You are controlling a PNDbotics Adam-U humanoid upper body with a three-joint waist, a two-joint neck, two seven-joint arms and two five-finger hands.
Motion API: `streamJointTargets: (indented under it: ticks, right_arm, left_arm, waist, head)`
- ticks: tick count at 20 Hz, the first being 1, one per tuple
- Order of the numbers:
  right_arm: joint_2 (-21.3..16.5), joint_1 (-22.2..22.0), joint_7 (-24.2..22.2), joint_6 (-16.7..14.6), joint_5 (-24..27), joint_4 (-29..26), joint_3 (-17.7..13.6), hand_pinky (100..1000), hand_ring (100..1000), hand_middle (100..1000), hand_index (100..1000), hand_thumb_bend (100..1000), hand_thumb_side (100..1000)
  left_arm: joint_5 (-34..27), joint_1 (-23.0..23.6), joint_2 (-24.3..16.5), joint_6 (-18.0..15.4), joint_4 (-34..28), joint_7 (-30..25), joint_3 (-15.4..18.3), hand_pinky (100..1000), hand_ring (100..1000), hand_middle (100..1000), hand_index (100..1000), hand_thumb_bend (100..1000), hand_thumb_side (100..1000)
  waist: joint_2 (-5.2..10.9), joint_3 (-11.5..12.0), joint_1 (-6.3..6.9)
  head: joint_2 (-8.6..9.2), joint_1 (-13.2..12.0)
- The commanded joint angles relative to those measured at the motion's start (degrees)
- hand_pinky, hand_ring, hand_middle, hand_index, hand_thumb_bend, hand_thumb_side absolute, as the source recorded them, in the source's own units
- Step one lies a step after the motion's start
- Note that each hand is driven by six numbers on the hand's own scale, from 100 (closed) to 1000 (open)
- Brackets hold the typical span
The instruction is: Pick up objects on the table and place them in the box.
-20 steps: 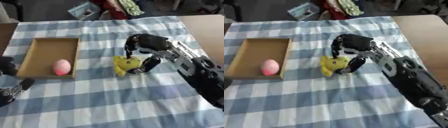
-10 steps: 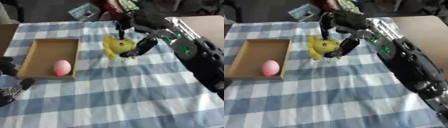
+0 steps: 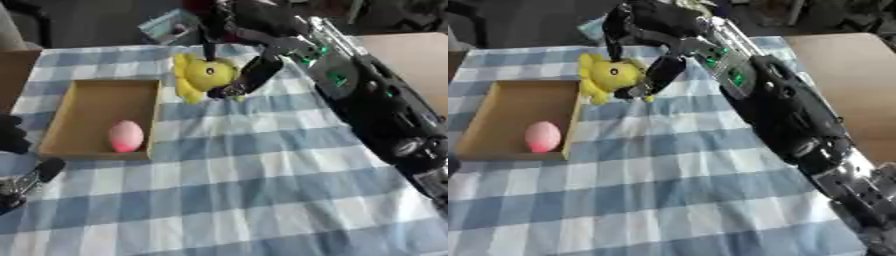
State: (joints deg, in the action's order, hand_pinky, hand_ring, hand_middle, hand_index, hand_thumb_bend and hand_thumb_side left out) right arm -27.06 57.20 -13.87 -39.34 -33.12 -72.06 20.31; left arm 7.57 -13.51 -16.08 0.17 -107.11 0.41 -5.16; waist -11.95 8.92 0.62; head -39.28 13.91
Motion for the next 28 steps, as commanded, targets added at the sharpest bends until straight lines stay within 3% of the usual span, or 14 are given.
streamJointTargets:
  ticks: [1,15,28]
  right_arm:
    - [2.2,2.6,-0.4,-0.4,-1.3,3.3,-1.6,725,629,424,485,450,251]
    - [12.4,6.4,2.7,-0.1,-11.8,18.5,-7.5,725,631,449,506,410,265]
    - [15.5,7.3,6.9,2.5,-17.8,25.6,-11.2,720,638,496,556,398,287]
  left_arm:
    - [-0.2,-0.6,-0.5,-0.1,-1.2,-0.3,-0.2,546,531,509,680,797,303]
    - [-0.8,-2.0,0.0,-0.1,-1.7,-1.2,-1.1,545,532,509,679,798,305]
    - [-1.6,-4.3,1.1,-0.2,-2.3,-2.3,-2.3,544,531,509,678,799,307]
  waist:
    - [1.18,0.4,0.14]
    - [0.79,4.1,0.36]
    - [-0.16,9.0,0.28]
  head:
    - [-0.23,0.6]
    - [0.01,3.2]
    - [0.74,5.5]
